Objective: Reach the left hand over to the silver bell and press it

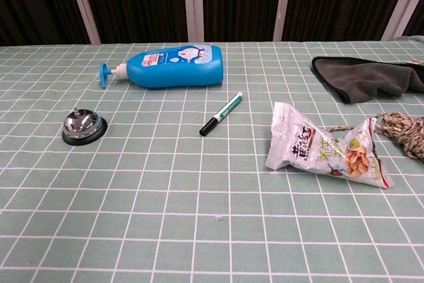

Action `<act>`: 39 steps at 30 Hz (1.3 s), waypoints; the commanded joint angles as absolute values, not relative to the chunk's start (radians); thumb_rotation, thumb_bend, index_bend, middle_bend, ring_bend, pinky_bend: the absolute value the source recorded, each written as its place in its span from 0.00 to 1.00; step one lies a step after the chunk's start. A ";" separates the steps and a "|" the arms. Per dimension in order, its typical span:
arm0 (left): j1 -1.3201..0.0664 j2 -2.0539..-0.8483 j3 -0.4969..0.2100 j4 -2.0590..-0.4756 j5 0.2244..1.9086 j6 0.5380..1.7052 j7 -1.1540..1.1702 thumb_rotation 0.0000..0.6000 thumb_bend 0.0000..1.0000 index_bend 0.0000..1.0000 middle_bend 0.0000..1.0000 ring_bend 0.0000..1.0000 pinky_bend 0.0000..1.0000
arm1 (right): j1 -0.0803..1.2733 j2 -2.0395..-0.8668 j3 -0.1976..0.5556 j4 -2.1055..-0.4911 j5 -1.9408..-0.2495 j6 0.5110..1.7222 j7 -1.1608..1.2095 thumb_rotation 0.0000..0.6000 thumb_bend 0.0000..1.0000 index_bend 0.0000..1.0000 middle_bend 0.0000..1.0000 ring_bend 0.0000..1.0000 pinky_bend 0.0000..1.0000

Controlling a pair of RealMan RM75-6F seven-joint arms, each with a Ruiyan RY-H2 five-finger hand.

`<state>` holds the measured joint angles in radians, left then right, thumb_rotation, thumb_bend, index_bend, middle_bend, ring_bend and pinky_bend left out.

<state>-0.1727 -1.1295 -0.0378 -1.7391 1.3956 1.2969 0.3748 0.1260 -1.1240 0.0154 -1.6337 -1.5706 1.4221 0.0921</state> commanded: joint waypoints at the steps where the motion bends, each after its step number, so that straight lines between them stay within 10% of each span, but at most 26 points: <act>1: -0.248 -1.132 -0.063 -1.768 1.347 1.205 0.470 1.00 0.63 0.00 0.00 0.00 0.00 | 0.127 -1.123 0.016 -1.634 -1.570 1.422 0.095 1.00 0.22 0.00 0.00 0.00 0.00; 16: -0.494 -1.260 -0.153 -1.783 1.052 1.019 0.778 1.00 0.69 0.00 0.00 0.00 0.00 | 0.131 -1.119 0.019 -1.636 -1.561 1.412 0.110 1.00 0.22 0.00 0.00 0.00 0.00; 39: -0.581 -1.398 -0.057 -1.633 0.908 1.020 0.838 1.00 0.70 0.00 0.00 0.00 0.00 | 0.131 -1.118 0.019 -1.637 -1.559 1.412 0.119 1.00 0.22 0.00 0.00 0.00 0.00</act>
